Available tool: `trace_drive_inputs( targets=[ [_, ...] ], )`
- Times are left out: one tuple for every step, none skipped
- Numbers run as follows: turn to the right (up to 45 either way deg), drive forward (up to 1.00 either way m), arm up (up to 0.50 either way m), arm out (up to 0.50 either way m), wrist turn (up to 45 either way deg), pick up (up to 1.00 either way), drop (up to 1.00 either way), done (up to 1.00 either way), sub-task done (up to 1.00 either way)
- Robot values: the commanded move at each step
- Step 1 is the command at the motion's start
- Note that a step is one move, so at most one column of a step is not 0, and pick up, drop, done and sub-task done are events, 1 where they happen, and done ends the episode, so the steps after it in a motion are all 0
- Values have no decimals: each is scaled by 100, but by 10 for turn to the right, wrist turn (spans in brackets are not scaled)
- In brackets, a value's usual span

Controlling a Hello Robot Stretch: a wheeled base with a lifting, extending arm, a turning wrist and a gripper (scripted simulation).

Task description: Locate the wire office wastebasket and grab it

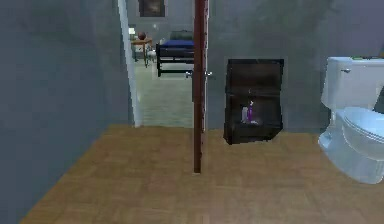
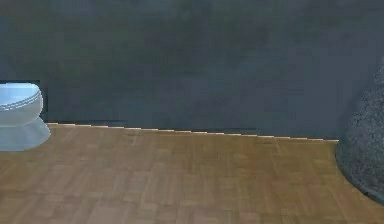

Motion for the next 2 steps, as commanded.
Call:
trace_drive_inputs(
  targets=[
    [-180, 0, 0, 0, 0, 0, 0, 0, 0],
    [0, 100, 0, 0, 0, 0, 0, 0, 0]
  ],
)
